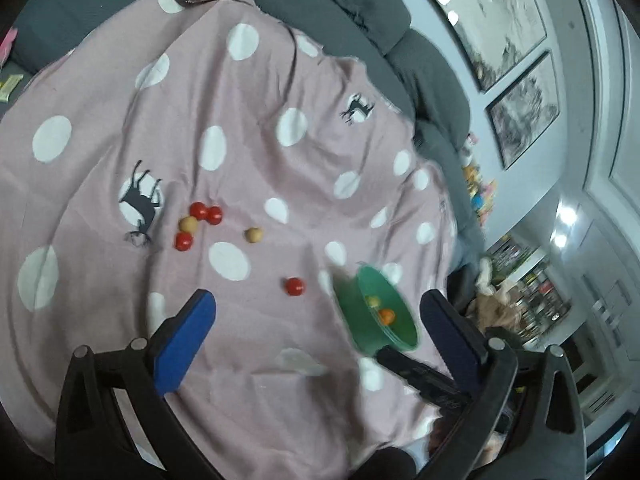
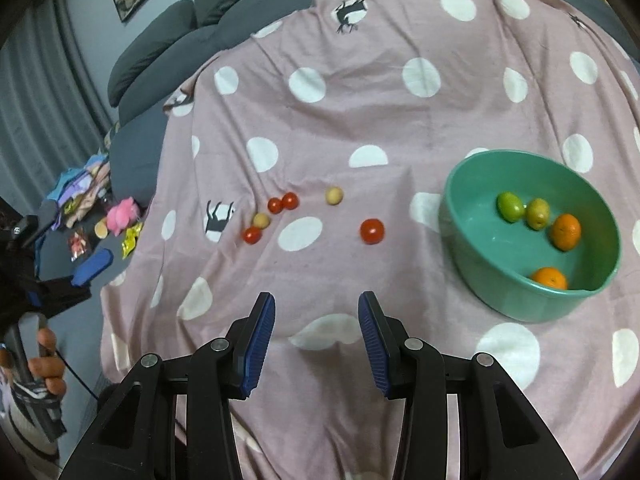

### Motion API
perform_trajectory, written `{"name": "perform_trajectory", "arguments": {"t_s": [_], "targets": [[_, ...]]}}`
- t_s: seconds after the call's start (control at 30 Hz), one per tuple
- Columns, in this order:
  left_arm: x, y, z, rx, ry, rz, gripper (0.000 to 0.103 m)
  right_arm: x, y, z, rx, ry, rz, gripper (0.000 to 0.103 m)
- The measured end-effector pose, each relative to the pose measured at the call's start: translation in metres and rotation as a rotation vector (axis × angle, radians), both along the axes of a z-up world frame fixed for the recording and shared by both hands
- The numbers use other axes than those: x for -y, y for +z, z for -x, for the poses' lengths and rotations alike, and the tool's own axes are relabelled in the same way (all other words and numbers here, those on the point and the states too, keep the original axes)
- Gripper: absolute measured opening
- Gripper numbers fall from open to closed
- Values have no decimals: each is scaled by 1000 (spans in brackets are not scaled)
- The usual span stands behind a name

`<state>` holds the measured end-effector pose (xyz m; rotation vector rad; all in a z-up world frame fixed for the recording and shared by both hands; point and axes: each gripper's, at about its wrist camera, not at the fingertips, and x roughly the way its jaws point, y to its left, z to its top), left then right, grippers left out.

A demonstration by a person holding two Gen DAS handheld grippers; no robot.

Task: Organize fruits
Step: 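Withdraw both open tools from the bowl toward the cherry tomatoes, then grasp a cherry tomato with the right tool while the left tool grasps another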

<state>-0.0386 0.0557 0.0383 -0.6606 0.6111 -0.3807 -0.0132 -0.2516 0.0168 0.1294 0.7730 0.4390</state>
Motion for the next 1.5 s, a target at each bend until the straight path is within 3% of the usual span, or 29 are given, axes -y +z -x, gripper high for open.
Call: {"name": "perform_trajectory", "arguments": {"t_s": [0.2,0.23,0.53,0.8,1.0,1.13,1.23,1.33,1.5], "targets": [[28,-29,-22,-138,-20,-443,102,-12,-10,-8,-30,1,56,44],[29,-33,-27,-153,-12,-487,102,-13,-11,-10,-30,1,71,44],[22,-49,-70,-230,-26,-511,102,-16,-26,-58,-73,9,119,44],[29,-59,-118,-209,-89,-534,101,-31,-41,-116,-87,23,195,44],[33,-64,-145,-211,-120,-552,94,-41,-60,-155,-136,41,280,44],[34,-72,-158,-222,-139,-566,83,-46,-70,-170,-165,53,328,44],[34,-78,-165,-229,-142,-589,74,-50,-76,-175,-183,71,342,43],[36,-83,-171,-238,-152,-606,70,-52,-77,-177,-177,85,359,32],[37,-93,-182,-259,-154,-651,67,-50,-74,-176,-169,92,307,31]]}}
